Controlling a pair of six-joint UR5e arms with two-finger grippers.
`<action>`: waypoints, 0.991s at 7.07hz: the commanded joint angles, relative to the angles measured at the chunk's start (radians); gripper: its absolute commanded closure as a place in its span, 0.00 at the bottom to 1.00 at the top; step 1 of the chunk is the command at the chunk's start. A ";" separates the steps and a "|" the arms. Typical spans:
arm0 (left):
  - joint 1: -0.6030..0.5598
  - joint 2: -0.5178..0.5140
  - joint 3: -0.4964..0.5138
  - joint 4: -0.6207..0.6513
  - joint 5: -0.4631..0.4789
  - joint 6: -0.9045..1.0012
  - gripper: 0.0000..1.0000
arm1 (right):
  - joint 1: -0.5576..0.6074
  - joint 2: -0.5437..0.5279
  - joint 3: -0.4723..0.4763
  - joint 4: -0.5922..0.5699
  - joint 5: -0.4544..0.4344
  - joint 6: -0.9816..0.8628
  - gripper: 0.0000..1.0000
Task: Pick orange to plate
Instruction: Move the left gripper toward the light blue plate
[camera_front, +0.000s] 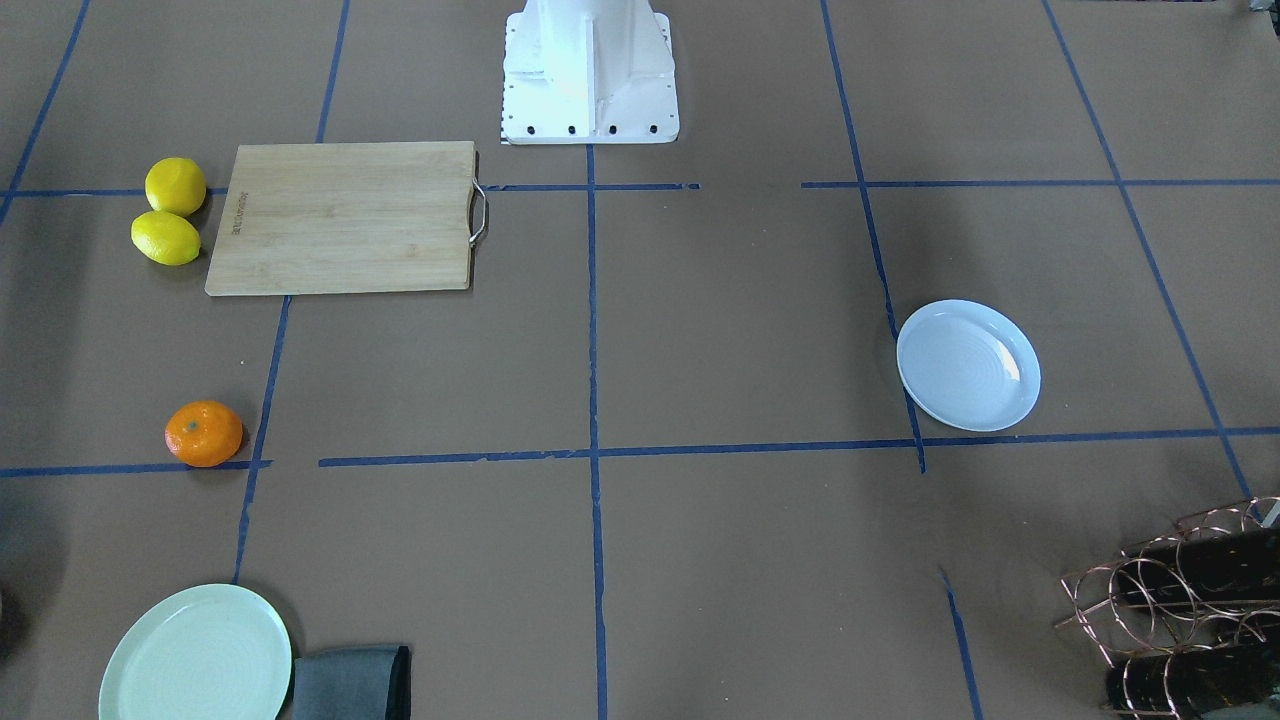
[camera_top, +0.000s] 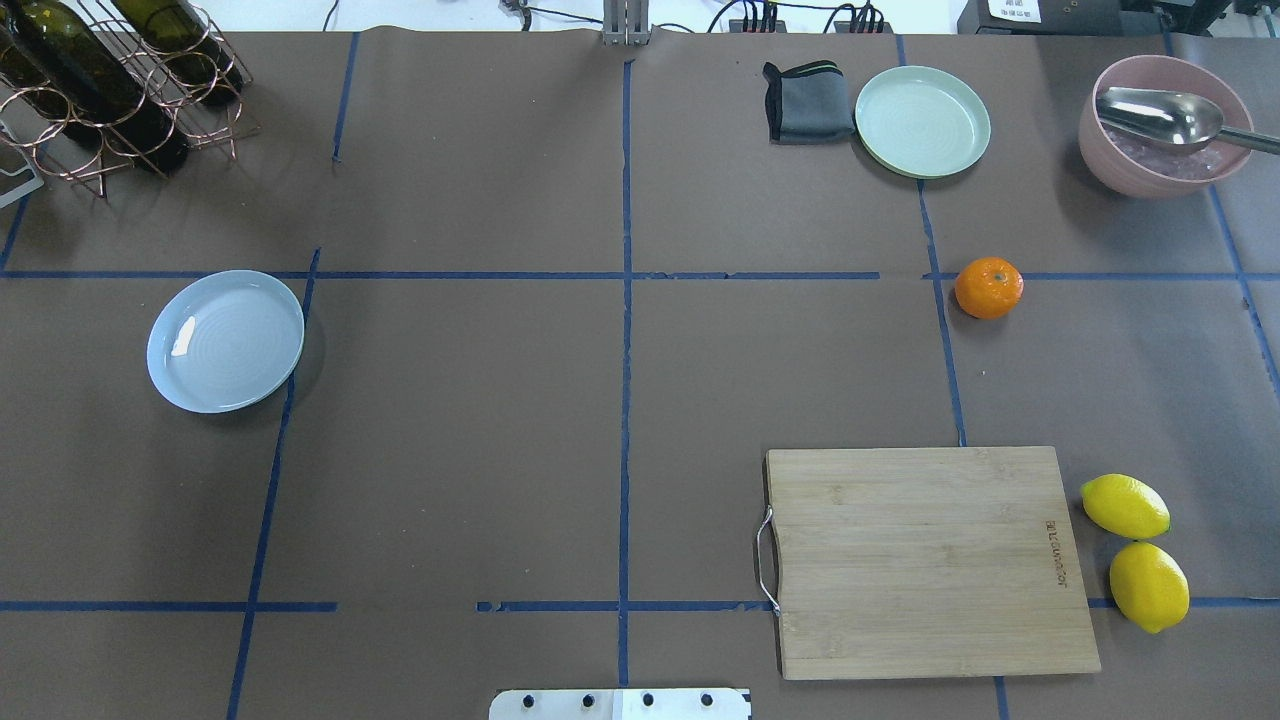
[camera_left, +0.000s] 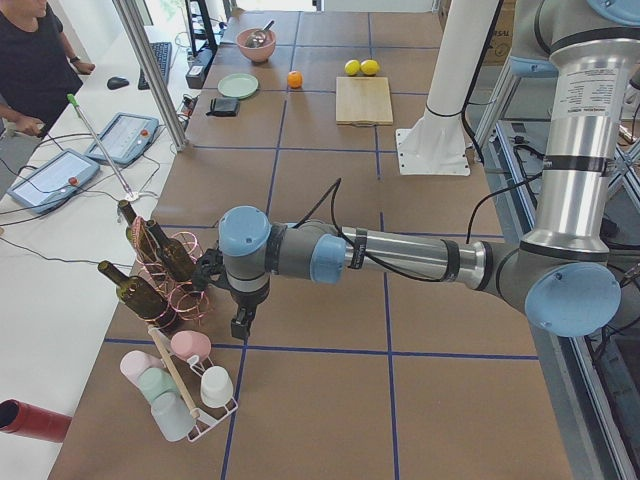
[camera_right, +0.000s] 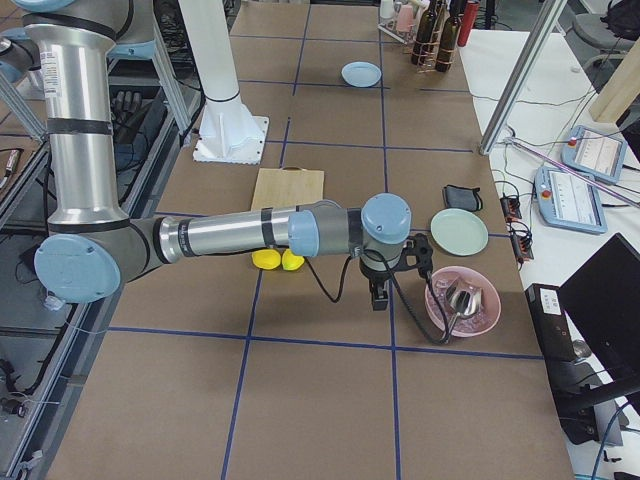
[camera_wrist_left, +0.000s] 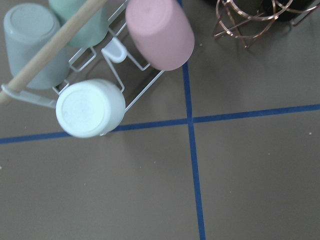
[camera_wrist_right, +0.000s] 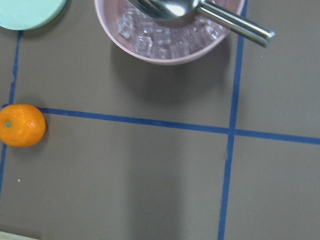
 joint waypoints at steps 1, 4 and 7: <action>0.125 0.001 -0.001 -0.108 -0.052 -0.252 0.00 | -0.077 0.076 0.006 0.002 0.012 0.029 0.00; 0.372 0.024 0.023 -0.399 0.124 -0.806 0.04 | -0.170 0.171 0.010 0.031 0.011 0.353 0.00; 0.532 0.016 0.155 -0.642 0.262 -1.067 0.12 | -0.193 0.173 0.010 0.189 0.011 0.562 0.00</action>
